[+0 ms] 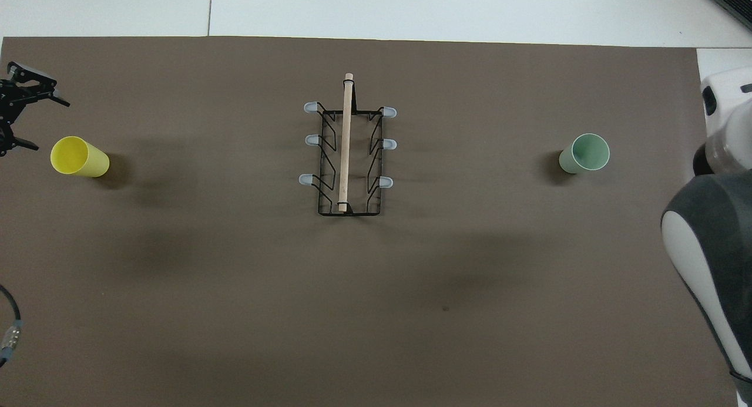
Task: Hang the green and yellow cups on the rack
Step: 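Grasp the yellow cup with the left gripper while the right gripper grasps the green cup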
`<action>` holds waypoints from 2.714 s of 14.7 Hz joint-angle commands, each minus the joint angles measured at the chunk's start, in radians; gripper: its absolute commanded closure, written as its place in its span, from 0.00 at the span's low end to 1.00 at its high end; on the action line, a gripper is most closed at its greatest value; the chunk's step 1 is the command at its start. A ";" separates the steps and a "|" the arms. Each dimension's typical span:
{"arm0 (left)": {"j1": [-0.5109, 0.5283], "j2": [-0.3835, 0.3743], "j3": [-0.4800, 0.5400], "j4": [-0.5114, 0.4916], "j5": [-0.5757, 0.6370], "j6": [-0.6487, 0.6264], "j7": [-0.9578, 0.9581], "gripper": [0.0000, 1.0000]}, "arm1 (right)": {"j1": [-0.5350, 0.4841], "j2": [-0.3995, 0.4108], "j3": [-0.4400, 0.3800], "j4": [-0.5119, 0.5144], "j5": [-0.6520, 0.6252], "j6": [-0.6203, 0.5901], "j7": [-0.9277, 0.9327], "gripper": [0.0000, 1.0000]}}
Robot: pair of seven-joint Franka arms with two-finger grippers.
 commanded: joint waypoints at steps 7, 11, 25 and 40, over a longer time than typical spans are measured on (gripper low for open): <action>0.122 0.181 0.001 0.079 -0.046 0.114 -0.069 0.00 | 0.098 0.029 0.005 -0.254 -0.367 0.251 -0.367 0.00; 0.158 0.224 0.009 0.071 -0.170 0.124 -0.150 0.00 | 0.139 0.175 0.005 -0.259 -0.451 0.308 -0.196 0.00; 0.226 0.031 0.011 -0.432 -0.681 0.170 -0.251 0.00 | 0.262 0.431 0.005 -0.261 -0.802 0.334 0.092 0.00; 0.097 0.011 0.009 -0.475 -0.754 0.351 -0.159 1.00 | 0.153 0.504 0.003 -0.337 -1.149 0.551 0.280 0.00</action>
